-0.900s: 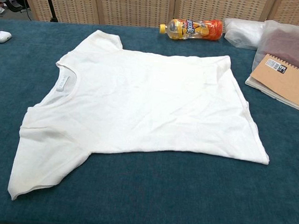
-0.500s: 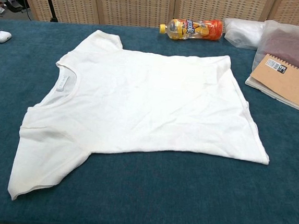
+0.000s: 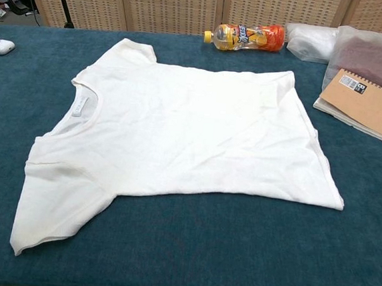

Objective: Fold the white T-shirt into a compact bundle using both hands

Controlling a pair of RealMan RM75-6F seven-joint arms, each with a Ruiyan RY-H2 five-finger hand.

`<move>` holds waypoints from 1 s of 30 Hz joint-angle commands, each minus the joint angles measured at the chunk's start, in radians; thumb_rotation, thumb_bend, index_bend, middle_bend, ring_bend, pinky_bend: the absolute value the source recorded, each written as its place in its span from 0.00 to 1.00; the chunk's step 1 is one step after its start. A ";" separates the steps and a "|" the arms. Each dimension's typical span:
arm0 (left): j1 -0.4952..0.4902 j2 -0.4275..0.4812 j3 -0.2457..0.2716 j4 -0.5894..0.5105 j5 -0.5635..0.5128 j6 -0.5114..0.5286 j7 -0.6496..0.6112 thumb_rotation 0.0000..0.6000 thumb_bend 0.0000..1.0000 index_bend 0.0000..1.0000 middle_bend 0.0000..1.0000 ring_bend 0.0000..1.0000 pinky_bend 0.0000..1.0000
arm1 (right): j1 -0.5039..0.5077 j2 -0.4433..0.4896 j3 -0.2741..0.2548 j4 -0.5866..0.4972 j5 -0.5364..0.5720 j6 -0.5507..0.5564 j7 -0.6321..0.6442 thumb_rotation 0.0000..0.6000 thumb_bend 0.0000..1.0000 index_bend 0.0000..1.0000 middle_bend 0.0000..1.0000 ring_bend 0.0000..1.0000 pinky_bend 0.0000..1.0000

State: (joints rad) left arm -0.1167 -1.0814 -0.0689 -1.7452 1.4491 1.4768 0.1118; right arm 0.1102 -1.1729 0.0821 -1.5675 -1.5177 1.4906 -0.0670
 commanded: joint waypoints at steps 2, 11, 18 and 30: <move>0.000 0.002 0.003 -0.004 -0.002 -0.007 -0.006 1.00 0.00 0.00 0.00 0.00 0.00 | 0.015 -0.004 -0.011 0.011 -0.013 -0.029 0.000 1.00 0.00 0.00 0.00 0.00 0.00; -0.007 -0.001 -0.011 0.005 -0.014 -0.009 -0.017 1.00 0.00 0.00 0.00 0.00 0.00 | 0.115 -0.091 -0.064 0.151 -0.114 -0.166 0.070 1.00 0.00 0.07 0.00 0.00 0.00; -0.019 -0.010 -0.023 0.013 -0.057 -0.038 0.000 1.00 0.00 0.00 0.00 0.00 0.00 | 0.188 -0.199 -0.070 0.268 -0.198 -0.176 0.102 1.00 0.00 0.32 0.00 0.00 0.00; -0.027 -0.011 -0.034 0.012 -0.095 -0.057 0.009 1.00 0.00 0.00 0.00 0.00 0.00 | 0.252 -0.261 -0.093 0.262 -0.207 -0.248 0.094 1.00 0.13 0.40 0.00 0.00 0.00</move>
State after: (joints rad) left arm -0.1435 -1.0925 -0.1025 -1.7335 1.3551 1.4206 0.1206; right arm 0.3588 -1.4302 -0.0077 -1.3017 -1.7266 1.2472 0.0249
